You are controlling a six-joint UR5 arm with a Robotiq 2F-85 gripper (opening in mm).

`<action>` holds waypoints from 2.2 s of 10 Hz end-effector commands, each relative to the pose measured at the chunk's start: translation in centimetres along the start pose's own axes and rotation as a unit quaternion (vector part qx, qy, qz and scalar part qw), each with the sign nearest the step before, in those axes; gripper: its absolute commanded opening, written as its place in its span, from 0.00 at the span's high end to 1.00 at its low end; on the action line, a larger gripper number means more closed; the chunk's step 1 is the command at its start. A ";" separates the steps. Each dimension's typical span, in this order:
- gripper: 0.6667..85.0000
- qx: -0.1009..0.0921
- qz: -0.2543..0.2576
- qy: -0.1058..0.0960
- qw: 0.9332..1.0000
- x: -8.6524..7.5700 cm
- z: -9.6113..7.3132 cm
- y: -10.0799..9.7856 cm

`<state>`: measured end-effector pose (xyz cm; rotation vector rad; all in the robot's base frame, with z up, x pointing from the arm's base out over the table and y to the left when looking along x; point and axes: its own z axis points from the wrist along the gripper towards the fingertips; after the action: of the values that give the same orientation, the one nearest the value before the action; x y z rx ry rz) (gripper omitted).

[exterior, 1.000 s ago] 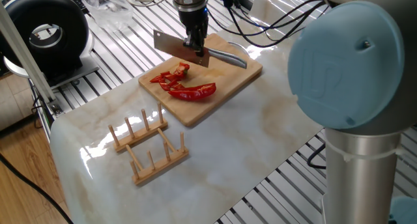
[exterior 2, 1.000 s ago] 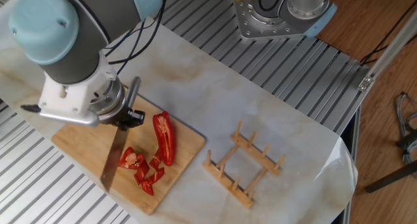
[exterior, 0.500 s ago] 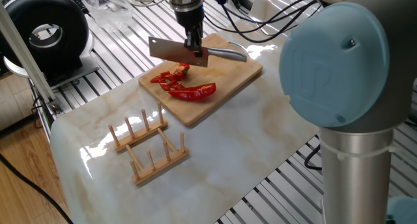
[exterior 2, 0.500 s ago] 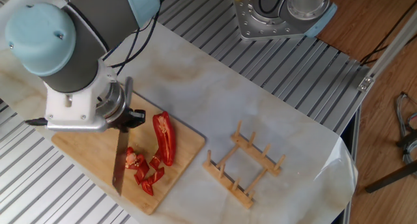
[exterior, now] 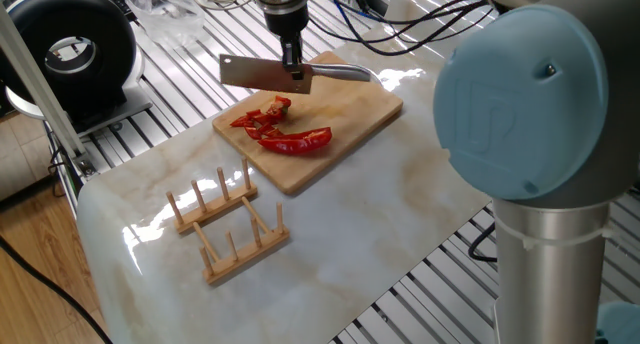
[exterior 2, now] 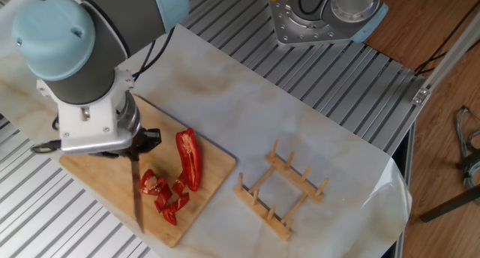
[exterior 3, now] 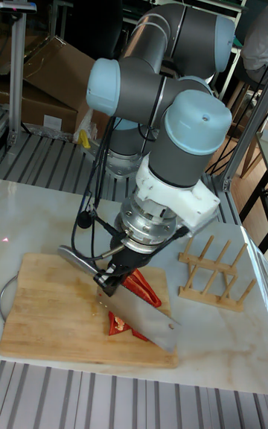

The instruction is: Chop the chili peppers

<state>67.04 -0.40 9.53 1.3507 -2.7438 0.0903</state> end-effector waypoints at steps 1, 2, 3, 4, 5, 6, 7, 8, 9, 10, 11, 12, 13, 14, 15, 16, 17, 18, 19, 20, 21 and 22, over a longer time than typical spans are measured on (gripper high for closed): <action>0.99 -0.003 -0.066 -0.023 0.998 -1.8 -0.2 0.4; 0.99 0.004 -0.069 -0.016 0.997 -1.5 -0.2 0.0; 0.99 0.007 -0.074 -0.013 0.997 -1.1 -0.3 -0.2; 0.99 0.019 -0.082 -0.006 0.996 -0.7 -0.5 -0.8; 0.99 0.024 -0.088 0.001 0.996 -0.2 -0.8 -0.9; 0.99 0.014 -0.090 -0.002 0.996 -0.3 -1.3 -0.1; 0.99 0.014 -0.096 -0.005 0.995 -0.9 -2.3 0.6; 0.99 0.017 -0.102 -0.006 0.995 -1.3 -3.7 1.3; 0.99 0.011 -0.108 -0.012 0.994 -1.9 -4.4 2.3; 0.99 0.003 -0.117 -0.021 0.993 -2.7 -4.4 3.0; 0.99 0.003 -0.121 -0.023 0.992 -3.4 -4.1 3.3; 0.99 0.006 -0.120 -0.023 0.992 -4.3 -3.6 3.2; 0.99 0.005 -0.124 -0.028 0.992 -5.2 -3.1 3.1; 0.99 0.004 -0.127 -0.034 0.991 -6.1 -2.5 3.3; 0.99 0.008 -0.123 -0.030 0.992 -6.6 -2.0 3.5; 0.99 0.014 -0.119 -0.022 0.993 -6.9 -1.3 3.2; 0.99 0.015 -0.126 -0.012 0.992 -6.8 -0.8 2.9; 0.99 0.016 -0.131 -0.003 0.991 -6.7 -0.4 2.8; 0.99 0.019 -0.132 0.001 0.991 -6.8 0.0 2.8; 0.99 0.016 -0.132 -0.004 0.991 -7.2 0.3 2.8; 0.99 0.016 -0.134 -0.004 0.991 -7.2 0.5 2.7; 0.99 0.018 -0.138 0.002 0.990 -6.9 0.7 2.5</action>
<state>69.00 6.43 8.81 1.7132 -2.5439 0.1243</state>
